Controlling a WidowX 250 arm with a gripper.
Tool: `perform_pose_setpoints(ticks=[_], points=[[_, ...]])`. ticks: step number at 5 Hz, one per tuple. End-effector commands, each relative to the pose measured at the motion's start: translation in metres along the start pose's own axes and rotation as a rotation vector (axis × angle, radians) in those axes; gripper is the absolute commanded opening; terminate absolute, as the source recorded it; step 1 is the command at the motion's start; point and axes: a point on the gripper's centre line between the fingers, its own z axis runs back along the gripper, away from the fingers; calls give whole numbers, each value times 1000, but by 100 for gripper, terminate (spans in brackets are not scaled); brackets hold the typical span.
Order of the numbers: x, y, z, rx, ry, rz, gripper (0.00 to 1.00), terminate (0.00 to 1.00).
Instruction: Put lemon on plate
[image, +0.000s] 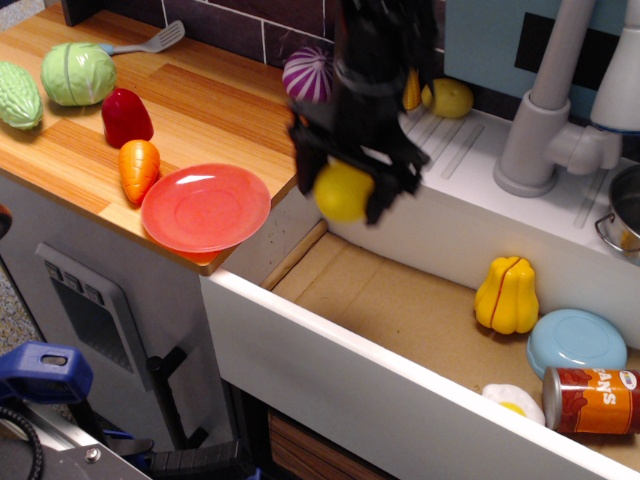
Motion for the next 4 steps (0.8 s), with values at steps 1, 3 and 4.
perform_pose_setpoints(ticks=[1,3,4], points=[[-16,51,20,7,-48,-74,0,0],[-25,72,-11,-86,-70,-104,0,0],[-26,75,-21,-123,-108,-118,100,0]])
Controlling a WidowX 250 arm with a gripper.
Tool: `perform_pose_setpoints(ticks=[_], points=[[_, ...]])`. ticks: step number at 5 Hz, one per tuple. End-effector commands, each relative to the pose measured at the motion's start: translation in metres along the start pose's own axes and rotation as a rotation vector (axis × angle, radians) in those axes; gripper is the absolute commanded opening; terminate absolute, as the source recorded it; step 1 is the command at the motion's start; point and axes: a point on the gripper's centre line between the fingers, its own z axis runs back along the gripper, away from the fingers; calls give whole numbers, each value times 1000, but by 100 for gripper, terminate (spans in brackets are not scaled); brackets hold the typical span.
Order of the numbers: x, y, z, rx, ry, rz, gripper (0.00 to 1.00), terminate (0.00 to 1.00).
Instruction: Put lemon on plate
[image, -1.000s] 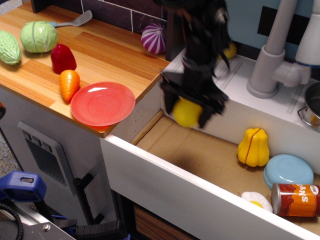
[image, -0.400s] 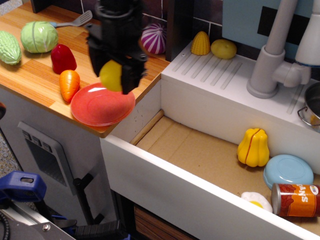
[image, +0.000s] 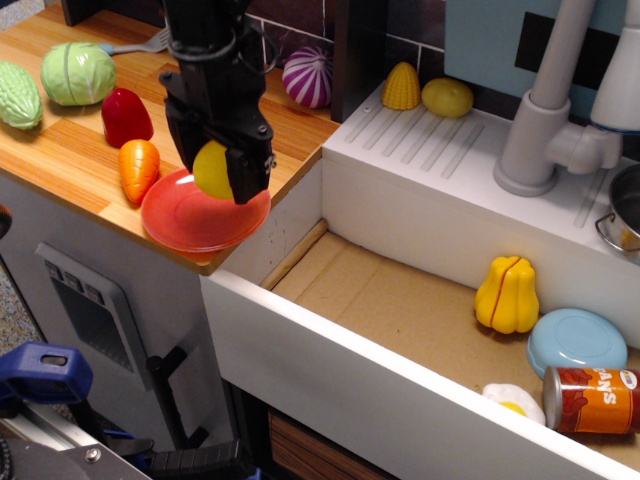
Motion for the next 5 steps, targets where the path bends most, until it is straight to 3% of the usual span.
perform_pose_setpoints(ticks=[1,4,5], points=[[2,8,5,7,-40,-9,100,0],[2,8,5,7,-40,-9,100,0],[2,8,5,7,-40,-9,100,100]])
